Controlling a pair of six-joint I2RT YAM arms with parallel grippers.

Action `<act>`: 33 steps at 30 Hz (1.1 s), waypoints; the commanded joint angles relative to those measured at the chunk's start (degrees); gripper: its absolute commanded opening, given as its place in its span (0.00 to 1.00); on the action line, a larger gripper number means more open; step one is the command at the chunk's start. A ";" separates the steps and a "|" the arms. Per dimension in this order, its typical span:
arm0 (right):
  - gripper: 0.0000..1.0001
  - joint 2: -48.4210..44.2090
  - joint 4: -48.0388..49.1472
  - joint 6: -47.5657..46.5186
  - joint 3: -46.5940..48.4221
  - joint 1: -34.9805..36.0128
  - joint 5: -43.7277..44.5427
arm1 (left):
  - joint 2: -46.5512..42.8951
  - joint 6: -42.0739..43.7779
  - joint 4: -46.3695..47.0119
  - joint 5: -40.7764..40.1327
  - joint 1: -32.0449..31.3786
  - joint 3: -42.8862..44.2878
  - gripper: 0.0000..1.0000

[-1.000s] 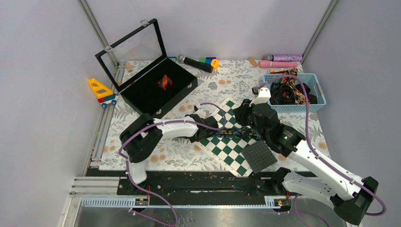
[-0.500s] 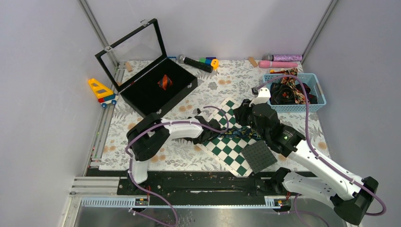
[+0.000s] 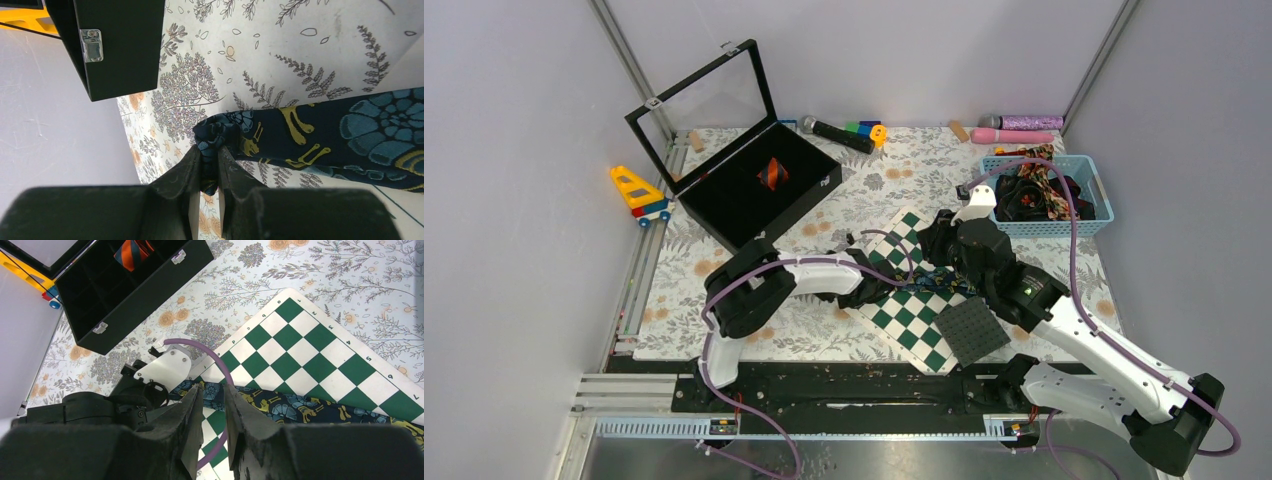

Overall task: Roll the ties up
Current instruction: Roll the tie at the center of the board.

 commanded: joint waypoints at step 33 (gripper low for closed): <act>0.39 0.21 0.51 0.30 2.66 -0.33 1.15 | 3.21 1.46 0.88 4.05 -1.59 4.44 0.23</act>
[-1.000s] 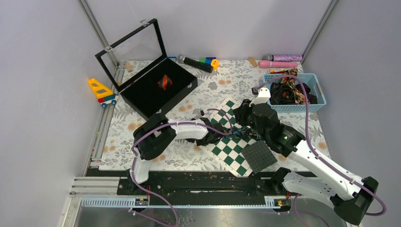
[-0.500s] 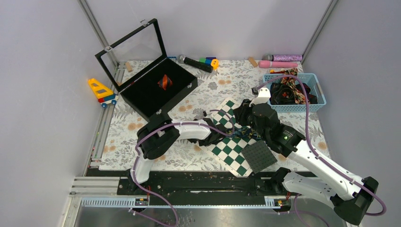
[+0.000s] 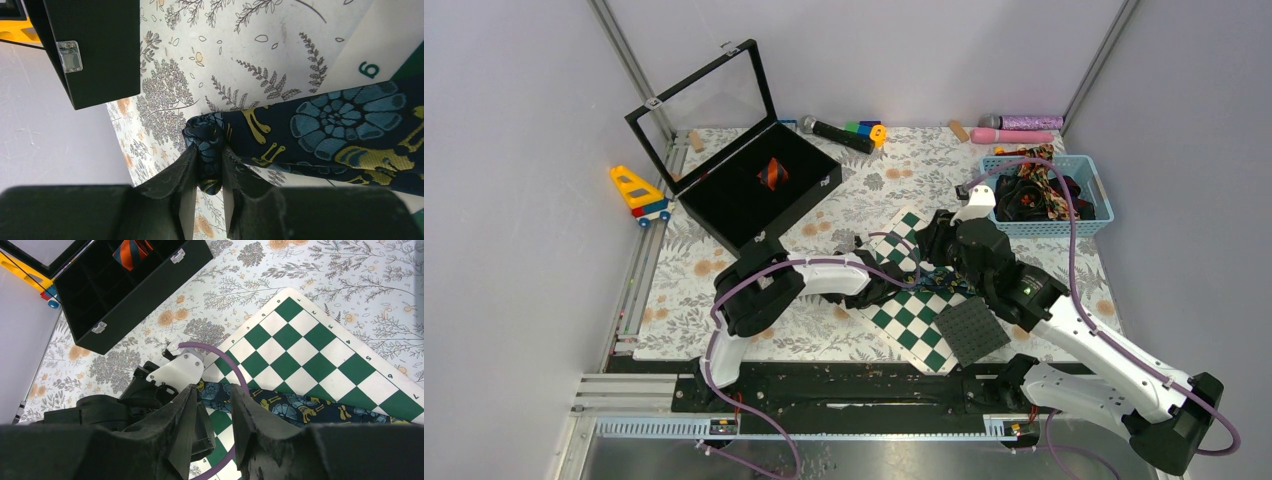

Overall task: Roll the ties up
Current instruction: Roll the tie at the center of the board.

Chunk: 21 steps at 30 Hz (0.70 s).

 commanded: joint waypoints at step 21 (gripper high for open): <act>0.51 -0.31 -0.47 1.61 2.90 -0.39 1.76 | 0.23 3.57 2.75 5.66 -0.43 1.64 0.26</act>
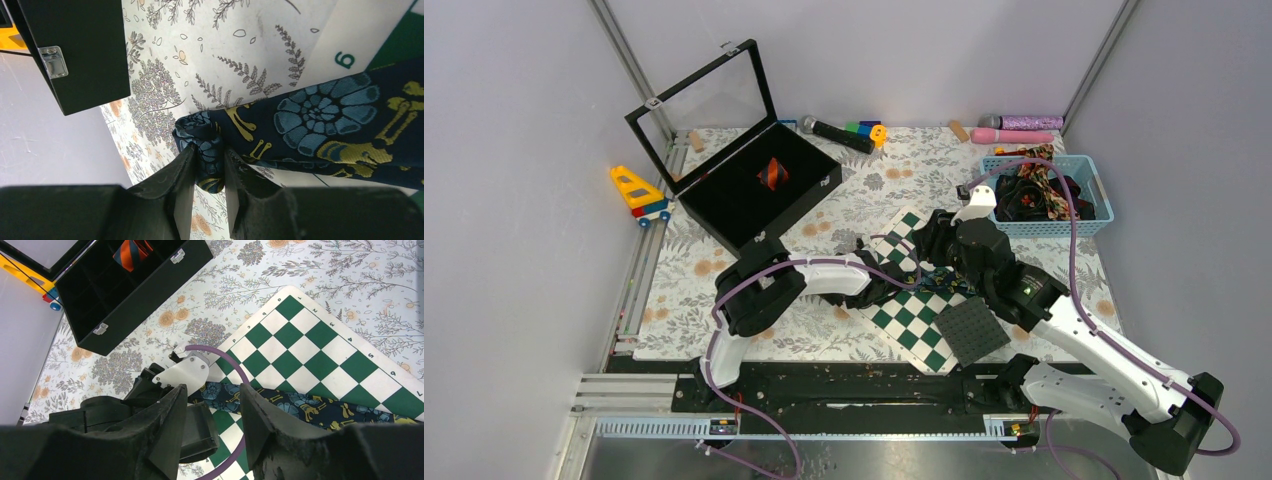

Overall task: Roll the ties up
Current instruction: Roll the tie at the center of the board.

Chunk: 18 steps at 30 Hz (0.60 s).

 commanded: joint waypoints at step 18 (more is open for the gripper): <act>0.58 0.37 -0.68 0.58 3.09 -0.35 1.60 | -2.03 1.89 3.87 5.49 -0.38 0.92 0.39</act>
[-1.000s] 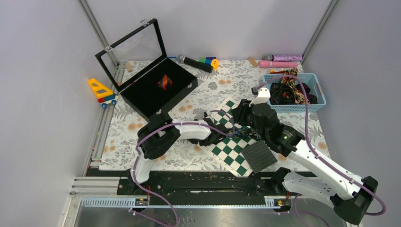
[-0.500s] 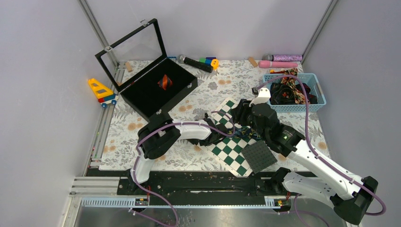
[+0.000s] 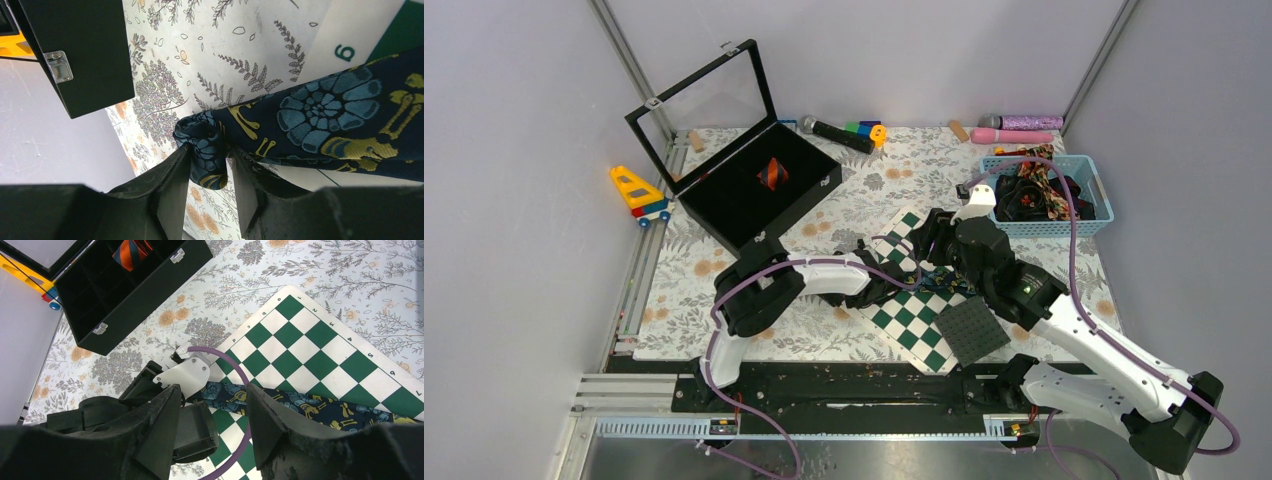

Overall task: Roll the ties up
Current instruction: Roll the tie at the center of the board.

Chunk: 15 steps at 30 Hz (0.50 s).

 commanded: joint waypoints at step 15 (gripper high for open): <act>0.59 -2.18 -1.11 -0.16 3.26 -0.35 2.18 | -3.25 -0.72 3.56 6.16 -0.37 2.98 0.43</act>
